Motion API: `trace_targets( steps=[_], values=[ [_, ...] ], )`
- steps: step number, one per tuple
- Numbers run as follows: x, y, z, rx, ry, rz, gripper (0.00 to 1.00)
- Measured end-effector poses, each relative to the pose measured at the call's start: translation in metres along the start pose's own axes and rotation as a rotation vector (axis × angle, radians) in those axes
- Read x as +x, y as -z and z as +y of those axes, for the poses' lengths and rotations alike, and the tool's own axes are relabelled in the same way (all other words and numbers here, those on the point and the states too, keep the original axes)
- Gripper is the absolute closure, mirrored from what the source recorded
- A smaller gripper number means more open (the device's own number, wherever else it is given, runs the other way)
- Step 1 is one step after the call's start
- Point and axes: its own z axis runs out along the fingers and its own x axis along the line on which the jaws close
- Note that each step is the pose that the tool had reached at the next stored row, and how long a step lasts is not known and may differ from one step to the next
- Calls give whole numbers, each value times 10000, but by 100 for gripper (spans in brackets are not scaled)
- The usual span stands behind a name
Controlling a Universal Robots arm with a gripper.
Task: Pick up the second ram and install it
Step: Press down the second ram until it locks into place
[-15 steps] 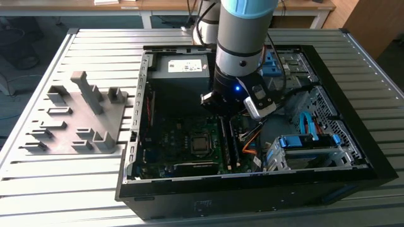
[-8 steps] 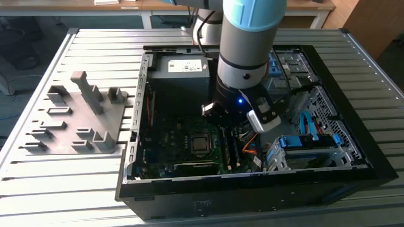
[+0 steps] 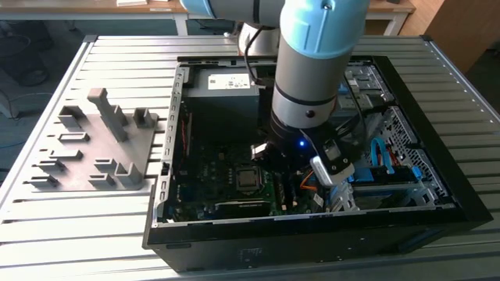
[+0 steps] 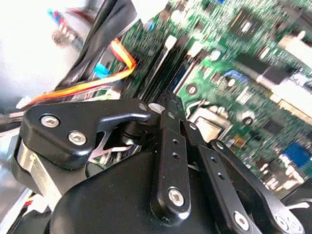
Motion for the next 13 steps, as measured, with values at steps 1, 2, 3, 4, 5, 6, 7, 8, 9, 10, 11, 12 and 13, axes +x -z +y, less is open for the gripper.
trace_targets(
  steps=[1,2,3,4,5,6,7,8,9,10,11,12,13],
  values=[
    [0,-2,-31,9,0,-1,90],
    [-1,-4,-61,20,0,0,90],
    [-1,-10,-83,31,0,-1,90],
    [-2,-21,-98,49,1,-2,90],
    [-1,-32,-109,66,0,-1,90],
    [-1,-43,-114,85,0,-3,90],
    [-1,-50,-120,121,-1,-3,90],
    [-2,-53,-126,150,2,-3,90],
    [-2,-57,-134,169,4,-3,90],
    [-2,-62,-142,180,5,-4,90],
    [-2,-66,-149,194,6,-4,90],
    [-2,-70,-157,209,7,-4,90],
    [-2,-74,-165,226,9,-4,90]
  ],
)
